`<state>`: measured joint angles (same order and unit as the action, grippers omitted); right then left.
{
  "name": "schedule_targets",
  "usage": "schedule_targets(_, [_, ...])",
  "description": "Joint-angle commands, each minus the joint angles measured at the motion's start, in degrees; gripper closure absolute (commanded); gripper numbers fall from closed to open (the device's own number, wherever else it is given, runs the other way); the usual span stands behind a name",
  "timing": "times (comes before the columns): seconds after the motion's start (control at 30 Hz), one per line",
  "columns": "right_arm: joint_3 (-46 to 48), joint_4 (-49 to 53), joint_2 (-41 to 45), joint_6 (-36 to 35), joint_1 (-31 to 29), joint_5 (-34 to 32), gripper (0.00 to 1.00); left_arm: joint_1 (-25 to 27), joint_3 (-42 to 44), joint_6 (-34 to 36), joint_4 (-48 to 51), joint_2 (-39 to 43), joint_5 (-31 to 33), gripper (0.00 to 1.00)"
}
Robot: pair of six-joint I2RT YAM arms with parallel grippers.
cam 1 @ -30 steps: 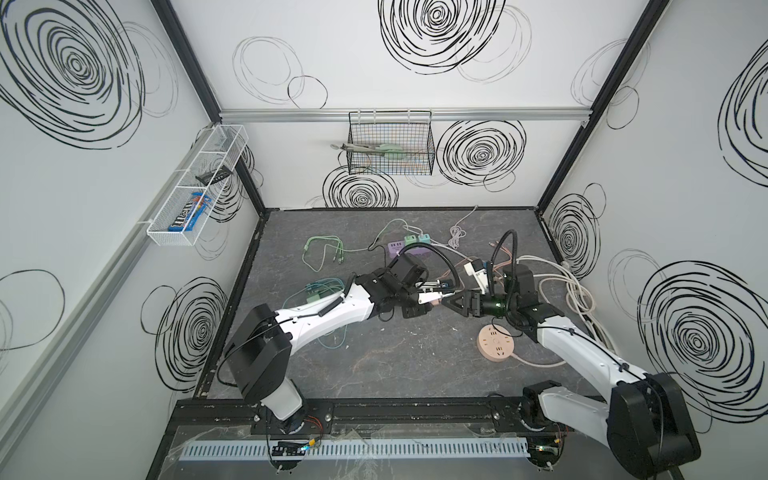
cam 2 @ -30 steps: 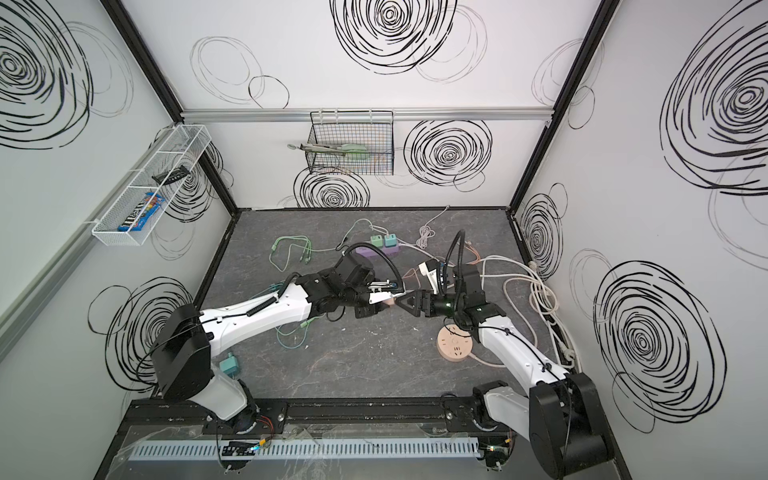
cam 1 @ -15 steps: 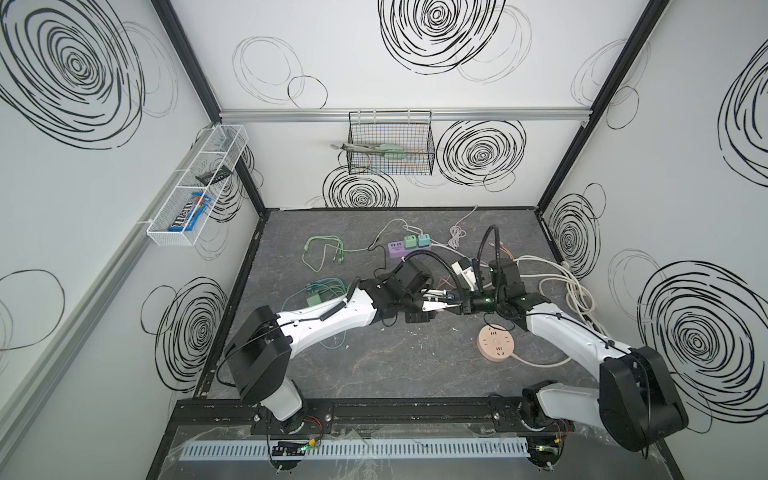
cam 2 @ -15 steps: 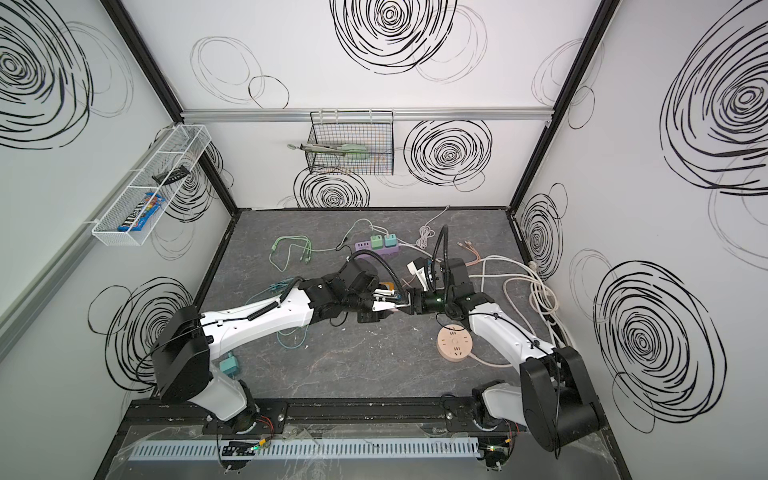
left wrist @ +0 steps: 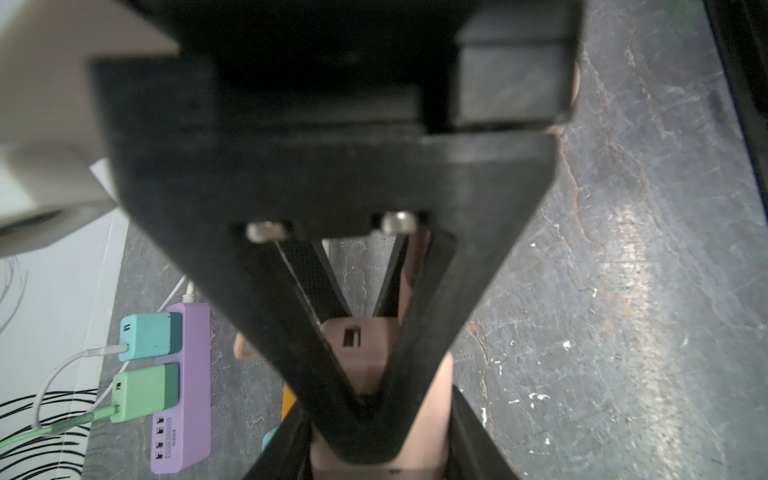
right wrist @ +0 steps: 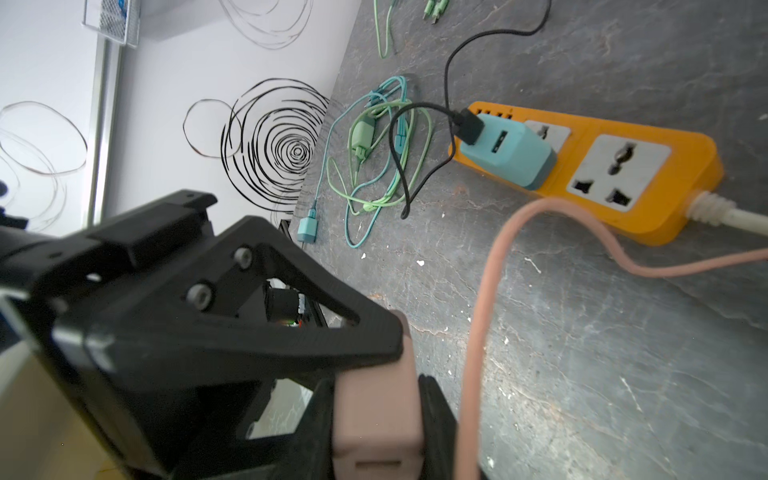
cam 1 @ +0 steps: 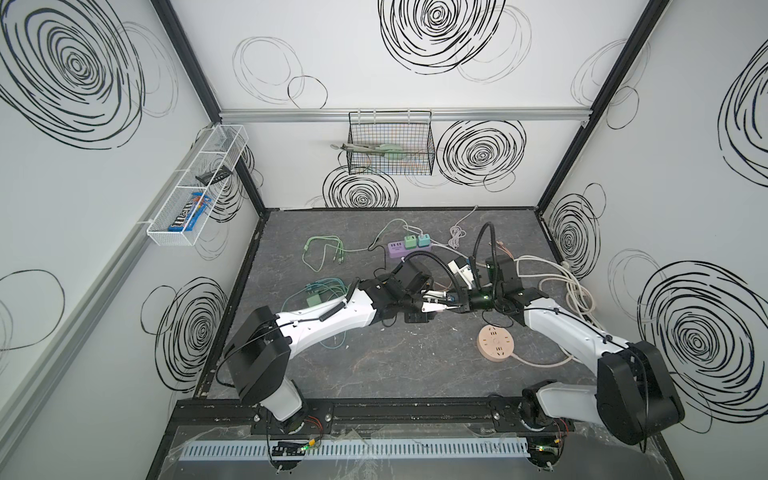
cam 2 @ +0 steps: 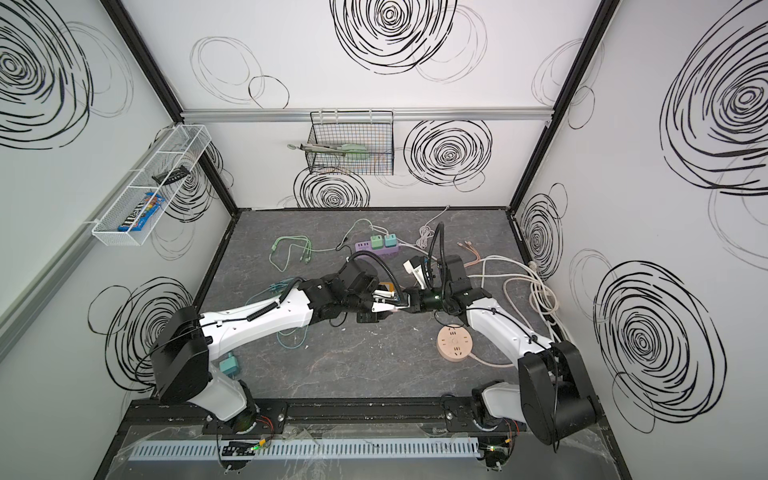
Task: Insert the plug
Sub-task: 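Grasp the pink charger with the right gripper beside the left gripper, then carry the pink charger toward the orange strip with the right while the left draws back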
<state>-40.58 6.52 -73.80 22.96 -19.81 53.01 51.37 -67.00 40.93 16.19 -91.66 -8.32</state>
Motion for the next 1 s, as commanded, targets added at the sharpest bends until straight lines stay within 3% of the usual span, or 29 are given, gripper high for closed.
schedule_targets(0.0, [-1.5,0.8,1.7,-1.3,0.0,-2.8,0.97,-0.2,-1.3,-1.2,-2.0,1.3,-1.1,0.95])
schedule_targets(0.07, [-1.5,-0.6,2.6,-0.4,0.8,-5.5,1.00,-1.4,-1.5,-4.4,-3.4,1.6,-2.3,0.58])
schedule_targets(0.27, [-0.4,-14.2,3.0,8.2,10.3,-13.7,1.00,-6.5,4.9,-14.5,-15.8,7.7,-3.2,0.03])
schedule_targets(0.47, [-8.7,-23.9,-5.1,11.3,18.8,-15.9,1.00,-10.9,10.7,-21.5,-22.6,14.1,2.1,0.04])
schedule_targets(0.67, [-26.7,-23.8,-18.4,6.7,22.5,-16.4,1.00,-13.2,15.9,-26.2,-27.9,21.4,8.4,0.04])
schedule_targets(0.83, [-42.0,-26.3,-26.3,10.2,29.2,-19.4,1.00,-15.4,17.2,-31.1,-26.3,26.7,13.7,0.04])
schedule_targets(0.97, [-57.5,-20.5,-33.0,10.7,33.3,-21.4,1.00,-18.3,16.1,-34.3,-22.5,28.8,13.8,0.04])
